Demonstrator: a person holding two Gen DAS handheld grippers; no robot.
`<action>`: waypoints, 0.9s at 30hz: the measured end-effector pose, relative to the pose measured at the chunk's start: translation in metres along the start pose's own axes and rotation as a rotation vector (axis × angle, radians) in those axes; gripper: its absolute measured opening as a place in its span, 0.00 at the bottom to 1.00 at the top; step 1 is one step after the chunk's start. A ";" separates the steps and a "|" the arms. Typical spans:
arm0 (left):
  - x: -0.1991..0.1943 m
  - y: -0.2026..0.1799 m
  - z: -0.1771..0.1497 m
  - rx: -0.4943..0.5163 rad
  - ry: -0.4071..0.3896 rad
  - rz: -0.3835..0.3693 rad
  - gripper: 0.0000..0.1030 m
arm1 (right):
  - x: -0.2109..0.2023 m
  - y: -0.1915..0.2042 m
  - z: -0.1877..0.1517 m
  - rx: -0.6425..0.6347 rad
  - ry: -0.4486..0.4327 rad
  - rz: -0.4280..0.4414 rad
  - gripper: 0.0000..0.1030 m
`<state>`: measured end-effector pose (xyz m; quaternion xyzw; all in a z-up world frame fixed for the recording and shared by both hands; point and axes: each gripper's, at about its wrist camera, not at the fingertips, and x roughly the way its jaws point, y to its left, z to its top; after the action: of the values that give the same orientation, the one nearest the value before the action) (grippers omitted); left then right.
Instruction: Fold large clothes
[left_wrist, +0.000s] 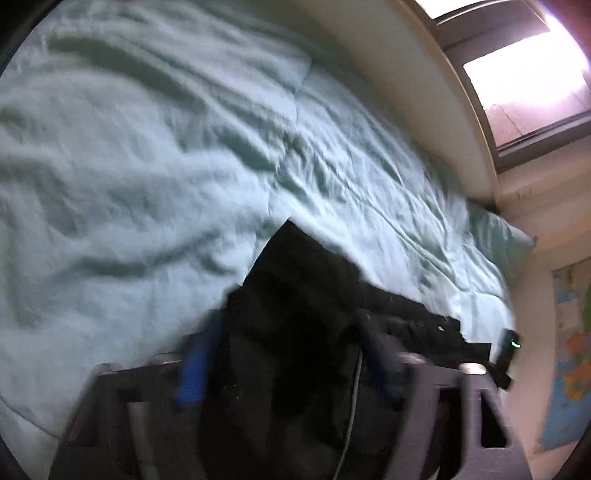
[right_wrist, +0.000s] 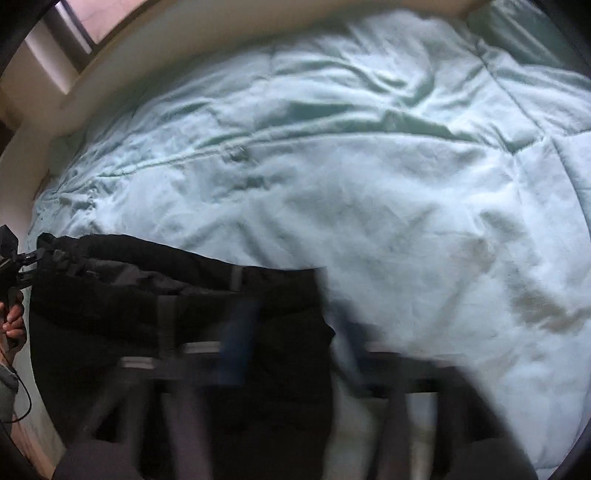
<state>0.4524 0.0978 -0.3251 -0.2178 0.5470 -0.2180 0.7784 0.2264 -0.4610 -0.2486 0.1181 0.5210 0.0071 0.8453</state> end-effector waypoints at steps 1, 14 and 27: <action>-0.005 -0.008 -0.004 0.039 -0.027 0.074 0.21 | -0.009 0.006 -0.003 -0.012 -0.034 -0.057 0.25; 0.007 -0.042 0.052 0.103 -0.129 0.221 0.11 | -0.013 0.018 0.066 -0.028 -0.114 -0.350 0.18; 0.049 0.025 0.054 -0.106 0.092 0.078 0.46 | 0.019 -0.010 0.048 0.084 0.070 -0.265 0.44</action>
<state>0.5206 0.0950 -0.3602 -0.2271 0.6011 -0.1680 0.7476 0.2760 -0.4770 -0.2466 0.0833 0.5611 -0.1225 0.8144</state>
